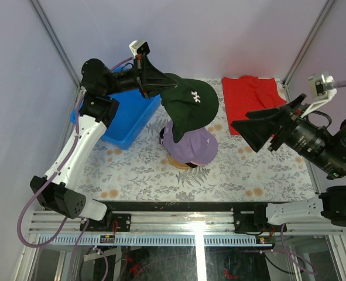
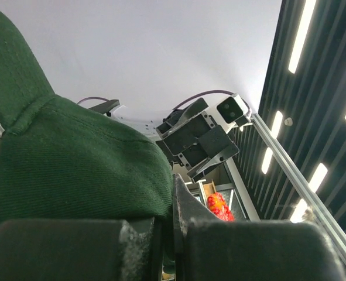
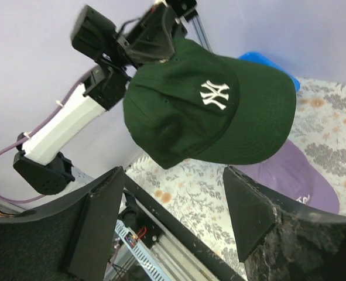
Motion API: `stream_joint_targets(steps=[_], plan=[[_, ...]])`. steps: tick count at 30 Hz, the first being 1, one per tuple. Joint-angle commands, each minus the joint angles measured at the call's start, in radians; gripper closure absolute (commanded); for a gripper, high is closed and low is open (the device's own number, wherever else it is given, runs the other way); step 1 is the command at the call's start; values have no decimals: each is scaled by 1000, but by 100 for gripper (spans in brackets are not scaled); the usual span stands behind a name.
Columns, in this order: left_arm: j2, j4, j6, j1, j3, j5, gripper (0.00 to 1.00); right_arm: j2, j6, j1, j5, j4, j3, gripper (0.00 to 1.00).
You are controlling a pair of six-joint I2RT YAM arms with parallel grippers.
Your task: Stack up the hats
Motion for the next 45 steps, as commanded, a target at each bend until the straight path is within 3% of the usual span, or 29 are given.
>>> stream_joint_targets(steps=[1,7,11,14,18,21,24,26,28,32,38,45], plan=[[-39,-20,-1,-6,110,33,100,164,97,-1,40,-264,236,26],[-33,-95,45,-4,182,30,100,470,-52,-54,113,-371,559,27],[-62,-97,54,-2,136,21,100,549,-110,-389,-66,-327,573,27],[-81,-78,45,2,105,21,100,542,-94,-667,-370,-263,498,25],[-77,-30,15,10,92,27,100,352,4,-1022,-837,-18,146,25],[-74,-22,13,11,85,30,100,235,167,-1220,-1289,240,-131,26],[-71,-9,6,15,73,36,100,138,507,-1382,-1597,667,-438,27],[-67,-4,4,17,66,41,100,95,821,-1460,-1701,1081,-627,28],[-64,1,4,21,59,43,100,88,1008,-1491,-1745,1354,-727,28],[-52,15,0,23,59,46,100,79,1105,-1492,-1761,1444,-798,29],[-28,40,-20,23,78,46,100,59,982,-1445,-1768,1263,-810,29],[-17,63,-36,21,92,43,100,65,822,-1308,-1691,1069,-783,29]])
